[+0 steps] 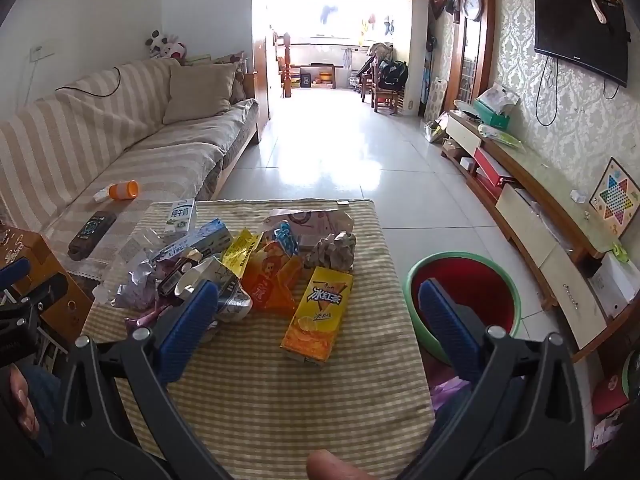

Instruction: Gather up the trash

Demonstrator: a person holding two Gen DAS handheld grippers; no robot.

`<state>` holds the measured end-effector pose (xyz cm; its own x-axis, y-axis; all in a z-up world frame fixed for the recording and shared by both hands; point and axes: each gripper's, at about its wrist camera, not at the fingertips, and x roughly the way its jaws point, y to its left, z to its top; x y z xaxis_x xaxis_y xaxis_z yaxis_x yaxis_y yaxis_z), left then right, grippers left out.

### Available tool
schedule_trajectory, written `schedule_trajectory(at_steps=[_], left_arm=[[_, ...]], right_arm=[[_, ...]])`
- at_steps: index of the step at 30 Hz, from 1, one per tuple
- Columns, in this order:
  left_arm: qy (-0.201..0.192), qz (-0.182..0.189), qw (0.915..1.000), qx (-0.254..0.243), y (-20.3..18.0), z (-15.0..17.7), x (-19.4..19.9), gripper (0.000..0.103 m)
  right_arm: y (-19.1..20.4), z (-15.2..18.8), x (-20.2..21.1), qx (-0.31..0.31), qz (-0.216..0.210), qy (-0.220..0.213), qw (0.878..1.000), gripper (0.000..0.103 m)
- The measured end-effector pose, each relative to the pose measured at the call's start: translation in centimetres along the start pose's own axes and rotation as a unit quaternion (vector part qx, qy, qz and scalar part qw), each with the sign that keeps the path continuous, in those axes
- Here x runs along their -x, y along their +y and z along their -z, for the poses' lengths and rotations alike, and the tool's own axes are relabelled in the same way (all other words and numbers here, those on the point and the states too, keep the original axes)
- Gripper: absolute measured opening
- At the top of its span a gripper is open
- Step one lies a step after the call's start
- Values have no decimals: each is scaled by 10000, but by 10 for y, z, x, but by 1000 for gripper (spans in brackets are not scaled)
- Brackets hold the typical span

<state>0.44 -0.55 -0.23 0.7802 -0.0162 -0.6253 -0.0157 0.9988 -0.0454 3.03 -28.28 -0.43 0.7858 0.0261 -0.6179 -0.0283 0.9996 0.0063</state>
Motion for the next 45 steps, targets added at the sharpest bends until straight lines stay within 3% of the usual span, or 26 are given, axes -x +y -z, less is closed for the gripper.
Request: schedule_trajectory(at_steps=[45], left_arm=[[-52, 17, 10000, 53, -5, -5, 9, 95]], right_arm=[[5, 8, -7, 27, -8, 98, 9999, 100]])
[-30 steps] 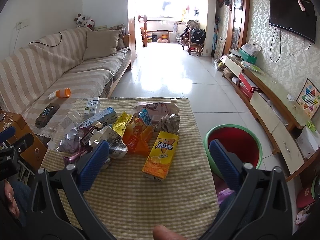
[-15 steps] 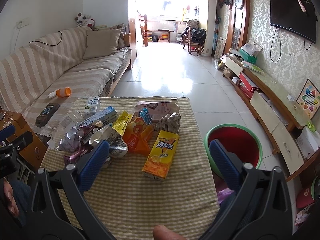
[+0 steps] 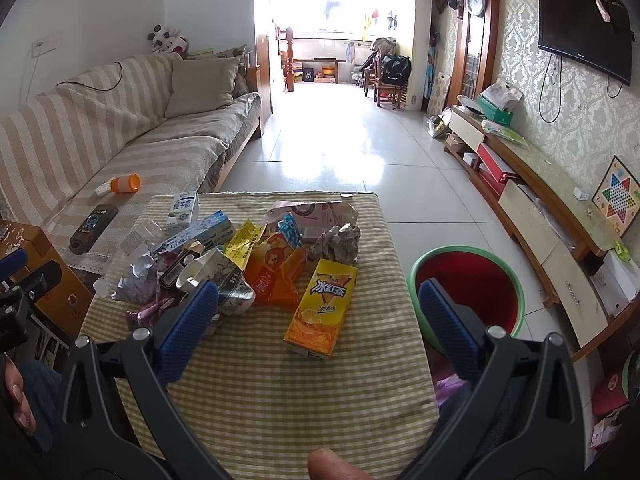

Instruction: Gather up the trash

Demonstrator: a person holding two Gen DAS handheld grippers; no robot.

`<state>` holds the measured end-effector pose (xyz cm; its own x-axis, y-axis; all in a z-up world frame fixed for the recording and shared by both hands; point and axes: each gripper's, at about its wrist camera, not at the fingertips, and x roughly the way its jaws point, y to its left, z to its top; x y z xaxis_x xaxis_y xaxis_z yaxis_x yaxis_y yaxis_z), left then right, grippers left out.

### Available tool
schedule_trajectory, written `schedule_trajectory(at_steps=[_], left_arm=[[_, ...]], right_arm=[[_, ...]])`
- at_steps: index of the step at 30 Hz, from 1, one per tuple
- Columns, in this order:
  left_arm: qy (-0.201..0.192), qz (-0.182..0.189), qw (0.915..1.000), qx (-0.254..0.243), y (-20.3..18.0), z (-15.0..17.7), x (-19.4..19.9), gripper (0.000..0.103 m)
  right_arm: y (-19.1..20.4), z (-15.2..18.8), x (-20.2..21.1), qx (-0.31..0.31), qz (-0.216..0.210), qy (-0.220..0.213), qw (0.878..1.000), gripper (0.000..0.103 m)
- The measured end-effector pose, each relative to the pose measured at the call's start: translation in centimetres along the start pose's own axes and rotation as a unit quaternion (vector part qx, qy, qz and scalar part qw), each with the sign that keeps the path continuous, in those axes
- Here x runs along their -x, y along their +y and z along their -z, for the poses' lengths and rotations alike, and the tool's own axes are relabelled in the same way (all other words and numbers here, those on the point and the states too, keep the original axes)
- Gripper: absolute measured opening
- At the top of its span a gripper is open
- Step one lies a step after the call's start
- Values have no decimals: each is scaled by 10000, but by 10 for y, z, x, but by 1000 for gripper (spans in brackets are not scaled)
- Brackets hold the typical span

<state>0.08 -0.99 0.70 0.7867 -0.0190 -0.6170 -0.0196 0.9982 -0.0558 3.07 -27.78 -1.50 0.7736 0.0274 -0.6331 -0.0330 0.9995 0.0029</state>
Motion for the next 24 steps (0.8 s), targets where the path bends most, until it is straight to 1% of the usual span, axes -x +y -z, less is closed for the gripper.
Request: schedule_trajectory(at_steps=[24], left_arm=[[19, 60, 10000, 19, -3, 1, 7, 95]], right_arm=[[-1, -2, -3, -34, 4, 65, 10000, 100]])
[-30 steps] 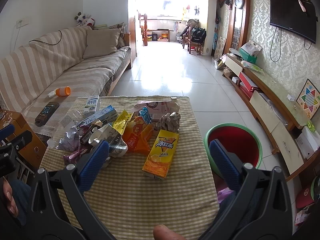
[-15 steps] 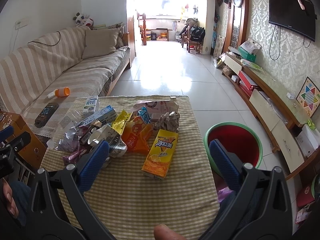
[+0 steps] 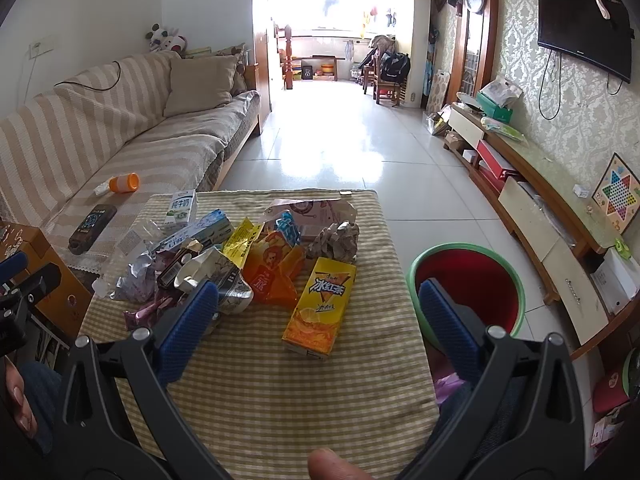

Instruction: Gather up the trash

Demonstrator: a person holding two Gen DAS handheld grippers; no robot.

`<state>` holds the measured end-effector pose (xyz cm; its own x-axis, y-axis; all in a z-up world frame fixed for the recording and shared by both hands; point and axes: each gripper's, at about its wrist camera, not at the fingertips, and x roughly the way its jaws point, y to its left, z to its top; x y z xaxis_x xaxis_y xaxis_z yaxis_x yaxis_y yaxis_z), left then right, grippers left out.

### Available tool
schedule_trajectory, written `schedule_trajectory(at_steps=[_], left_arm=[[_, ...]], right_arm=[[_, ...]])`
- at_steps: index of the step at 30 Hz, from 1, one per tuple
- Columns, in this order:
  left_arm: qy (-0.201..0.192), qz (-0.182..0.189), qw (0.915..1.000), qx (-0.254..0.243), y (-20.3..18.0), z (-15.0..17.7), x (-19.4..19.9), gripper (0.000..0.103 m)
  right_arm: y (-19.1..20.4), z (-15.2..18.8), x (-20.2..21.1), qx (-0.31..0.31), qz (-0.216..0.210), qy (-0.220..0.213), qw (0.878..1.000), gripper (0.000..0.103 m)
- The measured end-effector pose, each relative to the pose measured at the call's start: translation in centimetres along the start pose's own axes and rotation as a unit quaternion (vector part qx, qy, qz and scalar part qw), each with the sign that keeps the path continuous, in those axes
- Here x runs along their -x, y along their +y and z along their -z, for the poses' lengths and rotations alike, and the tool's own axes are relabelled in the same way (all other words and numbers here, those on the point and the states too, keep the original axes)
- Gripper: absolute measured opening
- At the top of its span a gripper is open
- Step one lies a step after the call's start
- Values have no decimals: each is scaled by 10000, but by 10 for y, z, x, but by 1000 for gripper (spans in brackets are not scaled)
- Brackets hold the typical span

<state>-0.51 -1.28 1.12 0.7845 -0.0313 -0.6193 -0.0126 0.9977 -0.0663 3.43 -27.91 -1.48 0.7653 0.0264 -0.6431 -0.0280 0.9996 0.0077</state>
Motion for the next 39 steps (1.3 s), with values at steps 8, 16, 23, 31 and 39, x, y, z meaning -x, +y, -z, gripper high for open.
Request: schedule_trajectory(at_steps=[8, 16, 23, 31, 39], left_arm=[[101, 3, 9999, 21, 6, 10, -13, 95], [540, -5, 9985, 51, 15, 30, -42, 95], [1127, 62, 9936, -28, 16, 46, -84, 95], [1676, 56, 9856, -225, 19, 58, -131, 95], [1785, -54, 9822, -582, 17, 62, -159, 87]], right_arm=[[0, 4, -6, 18, 3, 100, 9999, 100], [-12, 15, -38, -298, -302, 494, 9979, 100], [-22, 26, -86, -602, -486, 1091, 9910, 100], [-21, 35, -140, -648, -441, 1648, 9832, 100], [-20, 37, -173, -689, -382, 1888, 9789, 100]])
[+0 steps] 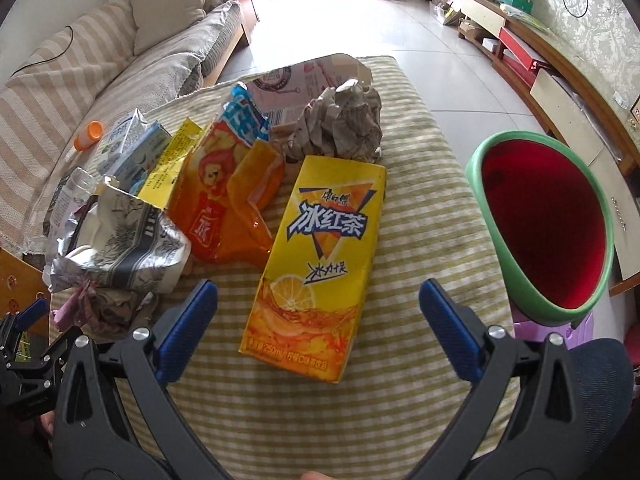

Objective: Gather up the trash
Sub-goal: 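Grasp the yellow iced-tea carton with the right gripper while the left grasps the pink wrapper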

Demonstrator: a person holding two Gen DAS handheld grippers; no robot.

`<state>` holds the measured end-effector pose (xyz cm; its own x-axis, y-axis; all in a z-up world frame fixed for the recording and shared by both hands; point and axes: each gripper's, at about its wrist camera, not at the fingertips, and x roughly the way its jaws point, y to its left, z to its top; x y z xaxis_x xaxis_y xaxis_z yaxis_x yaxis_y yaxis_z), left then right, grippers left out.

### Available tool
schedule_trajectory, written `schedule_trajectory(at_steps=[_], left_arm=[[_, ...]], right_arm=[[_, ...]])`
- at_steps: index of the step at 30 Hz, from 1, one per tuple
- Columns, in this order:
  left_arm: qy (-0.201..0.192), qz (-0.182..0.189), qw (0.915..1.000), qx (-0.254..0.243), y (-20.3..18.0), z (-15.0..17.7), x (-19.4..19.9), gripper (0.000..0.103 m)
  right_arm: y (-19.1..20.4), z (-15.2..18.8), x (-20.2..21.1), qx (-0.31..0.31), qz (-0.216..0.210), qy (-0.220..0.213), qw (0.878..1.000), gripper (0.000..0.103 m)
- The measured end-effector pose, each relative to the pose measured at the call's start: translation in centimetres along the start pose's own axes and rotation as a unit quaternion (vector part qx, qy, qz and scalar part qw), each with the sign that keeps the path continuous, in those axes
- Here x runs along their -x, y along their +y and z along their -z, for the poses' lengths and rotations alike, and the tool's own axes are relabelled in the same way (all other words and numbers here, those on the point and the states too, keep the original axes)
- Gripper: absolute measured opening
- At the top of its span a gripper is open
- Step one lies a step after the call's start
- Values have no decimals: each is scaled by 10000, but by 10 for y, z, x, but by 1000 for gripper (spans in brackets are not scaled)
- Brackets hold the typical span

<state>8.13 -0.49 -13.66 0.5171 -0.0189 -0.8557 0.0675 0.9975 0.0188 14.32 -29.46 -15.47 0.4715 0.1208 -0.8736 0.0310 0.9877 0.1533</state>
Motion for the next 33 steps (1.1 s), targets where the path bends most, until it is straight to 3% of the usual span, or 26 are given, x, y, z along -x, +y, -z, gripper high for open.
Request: schedule_trajectory(at_steps=[4, 8, 12, 13, 16, 22, 26, 33], left_arm=[[1, 26, 10000, 60, 4, -1, -4, 70], [34, 210, 9996, 171, 9, -1, -7, 45], [0, 321, 9991, 263, 11, 1, -7, 39], [-15, 346, 9990, 291, 12, 1, -6, 38], [-92, 486, 9981, 374, 14, 2, -1, 35], [-232, 357, 9987, 266, 10, 1, 12, 33], [-379, 452, 9973, 443, 18, 4, 29, 32], [-688, 307, 9951, 639, 29, 18, 66, 26]], right_arm=[[-3, -1, -8, 5, 8, 54, 10000, 100], [0, -1, -14, 193, 150, 49, 9997, 97], [-3, -1, -20, 127, -40, 208, 9997, 68], [-4, 0, -20, 115, -89, 216, 9997, 67], [-1, 1, -17, 136, -46, 198, 9997, 66], [-1, 6, -3, 137, -67, 95, 9998, 64], [-2, 9, 17, 180, -114, -85, 9997, 64], [-1, 19, 51, 293, -284, -326, 9986, 64]])
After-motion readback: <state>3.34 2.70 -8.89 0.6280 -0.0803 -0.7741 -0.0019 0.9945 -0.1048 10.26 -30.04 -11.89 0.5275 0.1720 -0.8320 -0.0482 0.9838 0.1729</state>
